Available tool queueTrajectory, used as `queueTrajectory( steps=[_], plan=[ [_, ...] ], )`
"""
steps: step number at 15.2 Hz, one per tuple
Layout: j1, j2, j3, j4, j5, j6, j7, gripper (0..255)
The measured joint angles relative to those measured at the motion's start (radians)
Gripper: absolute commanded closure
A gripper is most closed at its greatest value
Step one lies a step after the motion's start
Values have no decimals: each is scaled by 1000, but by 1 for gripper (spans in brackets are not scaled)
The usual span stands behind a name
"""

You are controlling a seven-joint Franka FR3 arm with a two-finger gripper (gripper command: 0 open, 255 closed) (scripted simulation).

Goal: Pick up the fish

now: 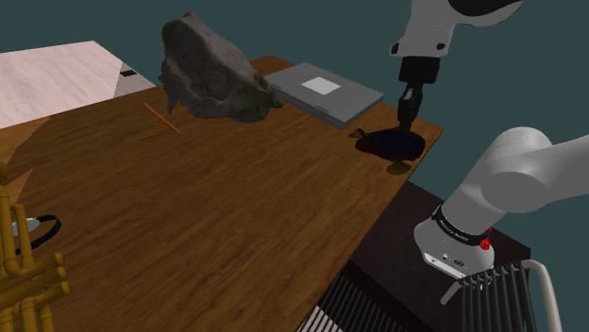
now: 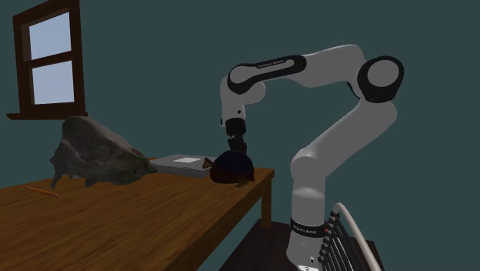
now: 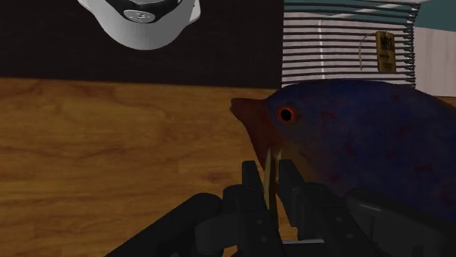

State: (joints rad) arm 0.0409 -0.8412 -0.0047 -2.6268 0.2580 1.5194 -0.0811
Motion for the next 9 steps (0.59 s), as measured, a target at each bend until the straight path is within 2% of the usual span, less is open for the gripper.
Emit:
queueTrajectory(
  steps=[4, 9],
  plan=[
    [0, 0, 1, 7, 1, -11, 2, 255],
    [1, -1, -4, 73, -5, -65, 11, 255]
  ],
)
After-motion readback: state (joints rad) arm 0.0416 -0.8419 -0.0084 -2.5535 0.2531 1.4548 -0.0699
